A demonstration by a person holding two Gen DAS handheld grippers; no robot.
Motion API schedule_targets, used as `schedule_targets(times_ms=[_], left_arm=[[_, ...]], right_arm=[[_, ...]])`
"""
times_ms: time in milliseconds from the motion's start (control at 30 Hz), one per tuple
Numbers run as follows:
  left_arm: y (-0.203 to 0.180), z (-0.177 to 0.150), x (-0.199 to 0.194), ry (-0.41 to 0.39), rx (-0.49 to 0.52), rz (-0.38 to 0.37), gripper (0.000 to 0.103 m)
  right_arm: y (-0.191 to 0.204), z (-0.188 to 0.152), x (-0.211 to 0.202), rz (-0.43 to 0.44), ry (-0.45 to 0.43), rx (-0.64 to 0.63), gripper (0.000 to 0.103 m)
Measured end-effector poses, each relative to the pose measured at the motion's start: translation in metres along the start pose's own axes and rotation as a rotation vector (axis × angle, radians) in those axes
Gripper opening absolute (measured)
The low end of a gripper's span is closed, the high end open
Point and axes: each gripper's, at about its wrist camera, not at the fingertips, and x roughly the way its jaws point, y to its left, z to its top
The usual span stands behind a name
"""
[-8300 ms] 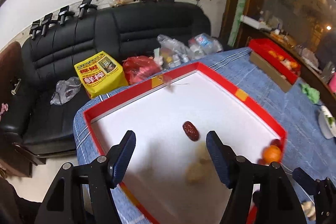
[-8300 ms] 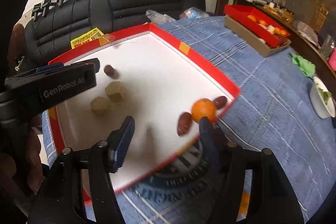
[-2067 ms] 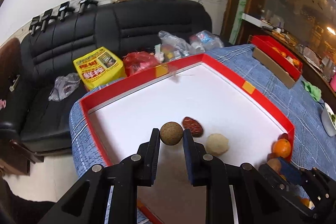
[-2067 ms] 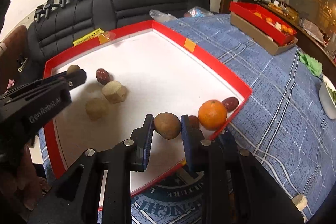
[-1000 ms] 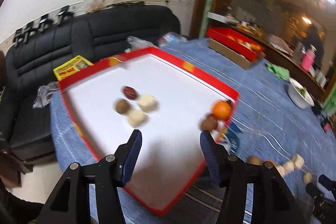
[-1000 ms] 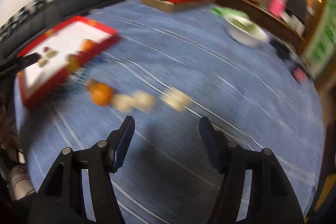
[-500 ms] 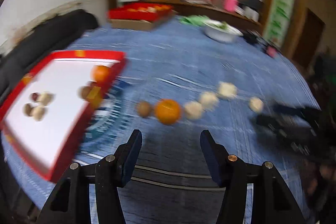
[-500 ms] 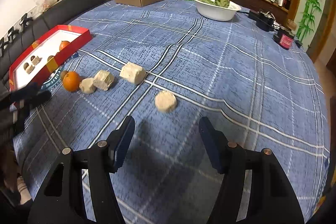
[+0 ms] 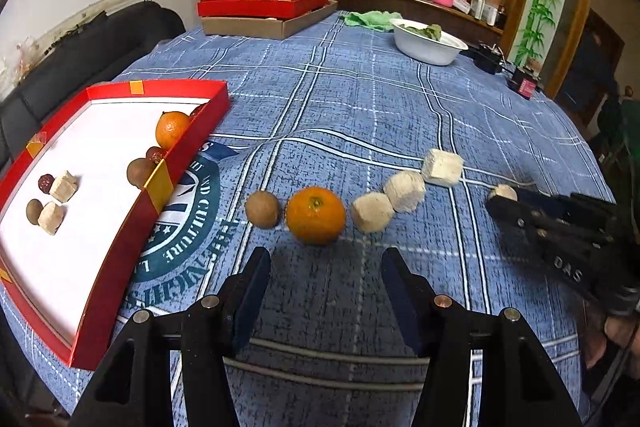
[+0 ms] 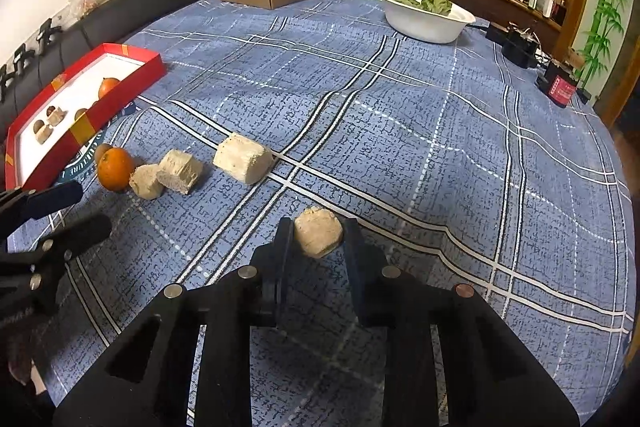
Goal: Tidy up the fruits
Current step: 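Grasp a square tan cake with the right gripper while the left grasps an orange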
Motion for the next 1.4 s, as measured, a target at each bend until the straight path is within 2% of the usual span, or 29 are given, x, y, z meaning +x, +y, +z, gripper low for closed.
schedule_targets(times_ms=[167,233,300,433,667,967,1167,1400], left_arm=[[-0.001,0.007,0.012,0.005,-0.009,0.023,0.056],[0.0,0.011,0.017,0.008,-0.024,0.038,0.048],[0.002,0.017,0.021,0.015,-0.046,0.024,0.031],[-0.002,0.018,0.022,0.011,-0.029,0.053,0.029],[-0.003,0.003,0.007,-0.01,-0.057,0.011,0.029],[-0.006,-0.019,-0.016,-0.038,-0.054,-0.048,0.029],[-0.007,-0.023,-0.029,-0.069,-0.055,-0.064,0.029],[-0.002,-0.021,-0.05,-0.126,-0.06,-0.062,0.029]], right_arm=[[-0.001,-0.001,-0.001,0.021,-0.006,0.009,0.024],[-0.002,-0.001,-0.001,0.029,-0.008,0.013,0.024],[-0.003,-0.001,-0.001,0.036,-0.01,0.016,0.024],[-0.001,-0.001,-0.003,0.046,-0.02,0.011,0.024],[-0.001,-0.002,-0.003,0.036,-0.022,0.007,0.024],[0.007,-0.007,-0.02,-0.018,-0.034,-0.018,0.024],[0.014,-0.014,-0.036,-0.065,-0.045,-0.041,0.024],[0.029,-0.015,-0.059,-0.079,-0.084,-0.071,0.024]])
